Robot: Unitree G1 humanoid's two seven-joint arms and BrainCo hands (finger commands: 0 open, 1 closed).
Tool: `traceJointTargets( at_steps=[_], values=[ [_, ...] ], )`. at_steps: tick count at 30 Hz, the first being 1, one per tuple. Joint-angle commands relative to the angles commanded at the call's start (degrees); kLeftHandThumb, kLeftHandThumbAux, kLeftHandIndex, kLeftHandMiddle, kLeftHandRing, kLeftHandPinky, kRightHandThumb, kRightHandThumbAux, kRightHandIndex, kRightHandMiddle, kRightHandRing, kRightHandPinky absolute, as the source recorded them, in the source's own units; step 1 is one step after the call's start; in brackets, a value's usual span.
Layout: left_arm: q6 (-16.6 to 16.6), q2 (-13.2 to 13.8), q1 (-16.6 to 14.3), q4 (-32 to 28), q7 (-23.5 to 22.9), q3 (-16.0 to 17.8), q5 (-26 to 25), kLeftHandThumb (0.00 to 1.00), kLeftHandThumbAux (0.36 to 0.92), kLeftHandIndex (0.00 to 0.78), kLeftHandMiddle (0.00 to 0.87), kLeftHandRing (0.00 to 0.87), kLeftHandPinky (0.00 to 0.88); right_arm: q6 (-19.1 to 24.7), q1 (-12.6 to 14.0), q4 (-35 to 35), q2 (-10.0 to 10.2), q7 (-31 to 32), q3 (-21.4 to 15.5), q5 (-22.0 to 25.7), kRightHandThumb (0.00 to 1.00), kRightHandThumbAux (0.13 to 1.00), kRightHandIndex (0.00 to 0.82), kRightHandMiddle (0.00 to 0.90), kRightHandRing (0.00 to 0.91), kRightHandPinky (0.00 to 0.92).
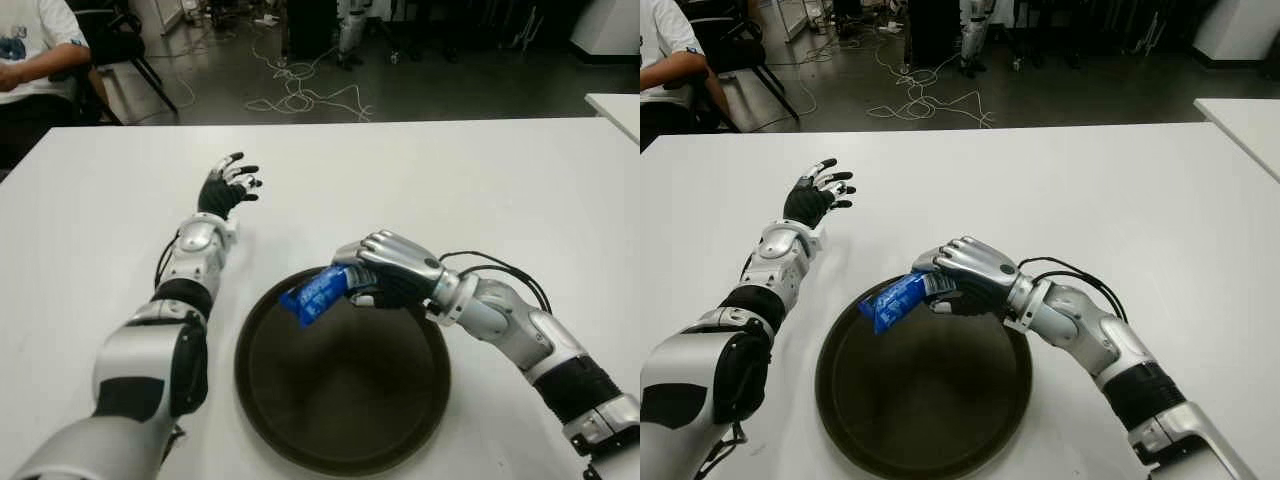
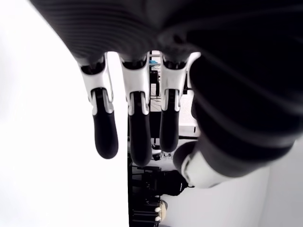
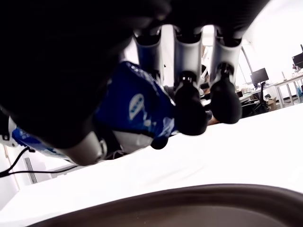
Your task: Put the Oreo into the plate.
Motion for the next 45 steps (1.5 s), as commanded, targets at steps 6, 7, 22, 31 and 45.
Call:
traceJointTargets(
  at_steps=[6,7,22,31,45],
  values=[
    [-0.12,-0.06,-0.01,0.02,0.30,-0.03,0.08,0.209,0.856,0.163,0.298,0.346,0.413,-0.55,-0.21,1.51,0.75,-0.26,0.35,-0.03,0.691,0.731,0.426,0.685,0.696,0.698],
    [-0.12,-0.07,-0.02,0.03,0.33,-0.02,0.07,0.209,0.858,0.163,0.300,0.347,0.415,-0.62,-0.26,1.68,0.82,-0.27,0.36,-0.08,0.691,0.731,0.425,0.680,0.690,0.692],
    [-0.19,-0.34,-0.07,0.13,0.46,0.50,-0.29,0.255,0.825,0.167,0.304,0.355,0.423,-1.63,0.40,3.17,2.76,-4.32,0.12,-1.75,0.687,0.735,0.419,0.534,0.545,0.522],
    [-0.23,-0.41,-0.09,0.15,0.57,0.41,0.03,0.236,0.823,0.168,0.303,0.355,0.428,-2.10,0.50,3.72,2.83,0.16,0.41,2.54,0.231,0.834,0.154,0.150,0.133,0.097],
    [-0.27,-0.41,-0.10,0.18,0.48,0.31,0.13,0.226,0.812,0.156,0.293,0.348,0.426,-0.10,-0.03,3.18,2.23,9.07,0.29,6.18,0.001,0.737,0.000,0.001,0.000,0.000]
  ],
)
